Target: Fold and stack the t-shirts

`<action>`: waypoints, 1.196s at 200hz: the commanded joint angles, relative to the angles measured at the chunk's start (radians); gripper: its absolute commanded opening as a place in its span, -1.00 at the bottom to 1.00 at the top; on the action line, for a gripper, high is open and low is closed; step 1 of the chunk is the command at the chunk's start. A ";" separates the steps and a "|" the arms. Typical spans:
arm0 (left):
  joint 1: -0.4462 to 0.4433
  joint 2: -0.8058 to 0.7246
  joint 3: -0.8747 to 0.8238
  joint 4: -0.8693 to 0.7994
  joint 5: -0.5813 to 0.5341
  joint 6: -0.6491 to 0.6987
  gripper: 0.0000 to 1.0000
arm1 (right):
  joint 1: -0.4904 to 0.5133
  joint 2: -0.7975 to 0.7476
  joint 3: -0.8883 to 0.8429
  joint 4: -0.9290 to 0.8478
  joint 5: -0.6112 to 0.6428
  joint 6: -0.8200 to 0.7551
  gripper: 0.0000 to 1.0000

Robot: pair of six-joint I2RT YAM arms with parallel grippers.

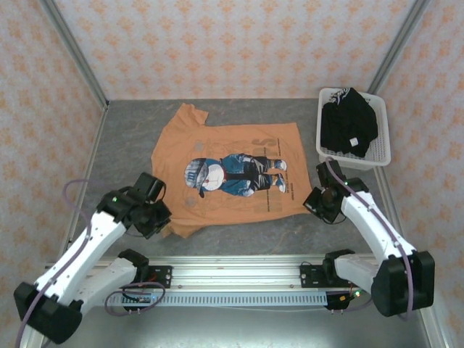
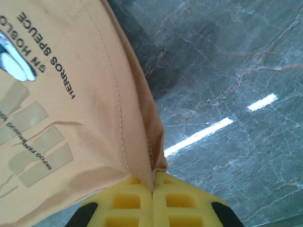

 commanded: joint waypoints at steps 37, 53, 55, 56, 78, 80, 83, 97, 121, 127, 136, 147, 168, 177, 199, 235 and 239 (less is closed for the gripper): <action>0.003 0.360 0.380 0.070 -0.199 0.189 -1.00 | -0.002 0.175 0.134 0.031 0.045 0.035 -1.00; 0.015 0.445 0.467 0.055 -0.227 0.233 -1.00 | -0.008 0.222 0.179 0.033 0.059 0.041 -1.00; 0.016 0.455 0.478 0.053 -0.232 0.239 -1.00 | -0.007 0.229 0.185 0.033 0.061 0.041 -1.00; 0.017 0.460 0.483 0.052 -0.234 0.242 -1.00 | -0.007 0.232 0.188 0.033 0.061 0.041 -1.00; 0.040 0.542 0.570 0.047 -0.260 0.294 -1.00 | -0.010 0.301 0.249 0.040 0.072 0.047 -1.00; 0.043 0.549 0.576 0.048 -0.260 0.298 -1.00 | -0.009 0.308 0.254 0.041 0.072 0.047 -1.00; 0.046 0.557 0.585 0.049 -0.260 0.302 -1.00 | -0.009 0.318 0.261 0.044 0.071 0.048 -1.00; 0.067 0.598 0.624 0.050 -0.269 0.324 -1.00 | -0.008 0.362 0.296 0.048 0.073 0.051 -1.00; 0.098 0.647 0.682 0.026 -0.309 0.353 -1.00 | -0.009 0.417 0.356 0.039 0.099 0.051 -1.00; 0.103 0.653 0.687 0.029 -0.315 0.359 -1.00 | -0.009 0.428 0.369 0.038 0.105 0.050 -1.00; 0.112 0.661 0.690 0.038 -0.319 0.367 -1.00 | -0.008 0.448 0.386 0.040 0.113 0.048 -1.00; 0.119 0.673 0.696 0.046 -0.317 0.379 -1.00 | -0.008 0.474 0.405 0.041 0.121 0.046 -1.00; 0.123 0.701 0.709 0.064 -0.319 0.409 -1.00 | -0.010 0.512 0.430 0.052 0.124 0.048 -1.00; 0.126 0.712 0.713 0.069 -0.326 0.415 -1.00 | -0.010 0.527 0.441 0.053 0.133 0.049 -1.00; 0.130 0.740 0.727 0.074 -0.341 0.432 -1.00 | -0.010 0.560 0.469 0.058 0.142 0.049 -1.00; 0.143 0.780 0.750 0.080 -0.358 0.453 -1.00 | -0.010 0.609 0.505 0.059 0.158 0.051 -1.00; 0.145 0.781 0.753 0.083 -0.360 0.456 -1.00 | -0.010 0.612 0.508 0.058 0.161 0.052 -1.00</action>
